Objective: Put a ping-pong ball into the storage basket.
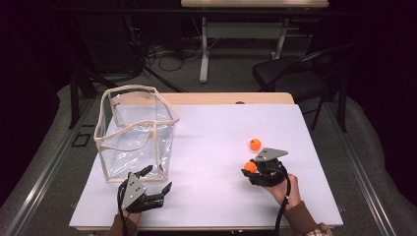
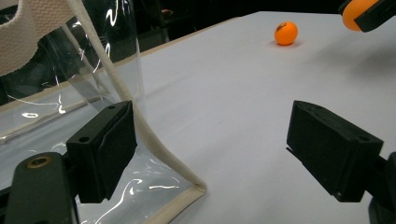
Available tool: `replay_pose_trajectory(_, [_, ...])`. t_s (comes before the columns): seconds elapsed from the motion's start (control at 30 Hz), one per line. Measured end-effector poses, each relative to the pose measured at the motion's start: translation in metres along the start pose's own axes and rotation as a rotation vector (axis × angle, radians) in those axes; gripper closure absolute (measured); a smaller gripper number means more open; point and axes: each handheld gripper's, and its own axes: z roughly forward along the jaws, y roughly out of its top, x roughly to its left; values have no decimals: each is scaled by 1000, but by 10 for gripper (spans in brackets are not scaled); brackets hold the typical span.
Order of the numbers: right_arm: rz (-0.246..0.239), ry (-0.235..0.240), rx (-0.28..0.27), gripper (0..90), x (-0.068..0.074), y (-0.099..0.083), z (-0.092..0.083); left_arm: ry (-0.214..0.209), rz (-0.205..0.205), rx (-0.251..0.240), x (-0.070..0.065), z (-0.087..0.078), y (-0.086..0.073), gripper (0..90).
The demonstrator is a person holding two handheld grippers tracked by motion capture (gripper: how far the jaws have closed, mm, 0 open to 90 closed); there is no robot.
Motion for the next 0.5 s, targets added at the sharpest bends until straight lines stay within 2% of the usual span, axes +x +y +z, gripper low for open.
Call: replay_pose_trajectory(0.5, [-3,6,-48,509,1,13,-10,-5,3,2,0,1,0,157])
